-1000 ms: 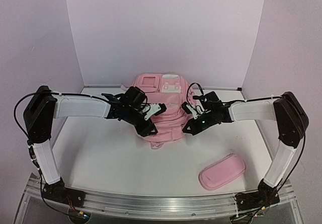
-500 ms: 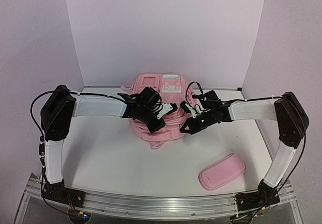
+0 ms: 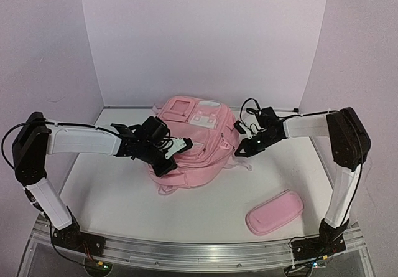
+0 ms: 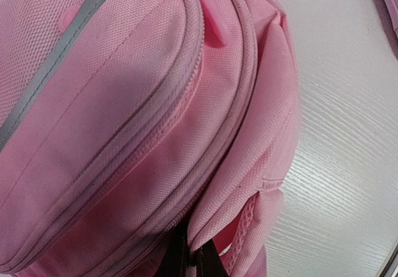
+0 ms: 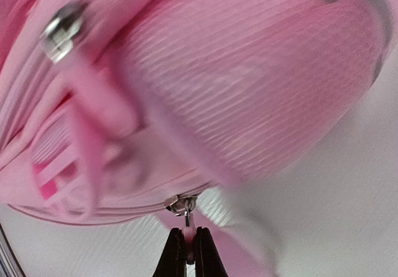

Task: Pack the student bag
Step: Zip the student bag at the center of the board.

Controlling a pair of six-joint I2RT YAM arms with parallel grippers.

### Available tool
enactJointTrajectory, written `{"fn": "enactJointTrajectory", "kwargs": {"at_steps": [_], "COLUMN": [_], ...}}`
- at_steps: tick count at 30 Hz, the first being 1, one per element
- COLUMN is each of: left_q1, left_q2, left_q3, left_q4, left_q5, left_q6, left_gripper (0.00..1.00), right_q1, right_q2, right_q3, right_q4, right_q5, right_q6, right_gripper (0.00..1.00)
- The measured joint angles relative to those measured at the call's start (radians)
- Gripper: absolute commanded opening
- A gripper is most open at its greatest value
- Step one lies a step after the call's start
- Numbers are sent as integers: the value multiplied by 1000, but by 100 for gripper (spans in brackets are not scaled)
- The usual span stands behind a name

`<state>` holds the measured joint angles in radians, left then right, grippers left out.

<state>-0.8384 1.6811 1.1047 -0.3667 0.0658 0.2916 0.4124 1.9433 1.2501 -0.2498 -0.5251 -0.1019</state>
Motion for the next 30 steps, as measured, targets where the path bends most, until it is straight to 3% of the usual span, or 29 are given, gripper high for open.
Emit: {"fn": "enactJointTrajectory", "kwargs": {"at_steps": [10, 18, 20, 22, 26, 28, 29, 30], "left_q1": [55, 77, 82, 85, 94, 100, 103, 106], "left_q2": [-111, -122, -121, -116, -111, -124, -136, -156], "left_q3": [-108, -126, -126, -123, -98, -86, -84, -79], "left_q4": [34, -56, -82, -102, -159, -185, -196, -218], "left_q5": [-18, -68, -91, -106, -123, -128, -132, -141], "left_q6": [0, -8, -25, -49, -152, -230, -257, -311], "left_gripper": [0, 1, 12, 31, 67, 91, 98, 99], "right_q1": [-4, 120, 155, 177, 174, 149, 134, 115], "right_q2": [51, -67, -89, -99, -106, -106, -104, -99], "right_q3": [80, -102, -121, -125, -83, -11, 30, 87], "right_q4": [-22, 30, 26, 20, -4, -26, -36, -44], "right_q5": [-108, -90, -85, -88, -97, -104, -110, -116], "right_q6": [-6, 76, 97, 112, 120, 134, 138, 141], "right_gripper": [0, 0, 20, 43, 76, 93, 97, 98]}}
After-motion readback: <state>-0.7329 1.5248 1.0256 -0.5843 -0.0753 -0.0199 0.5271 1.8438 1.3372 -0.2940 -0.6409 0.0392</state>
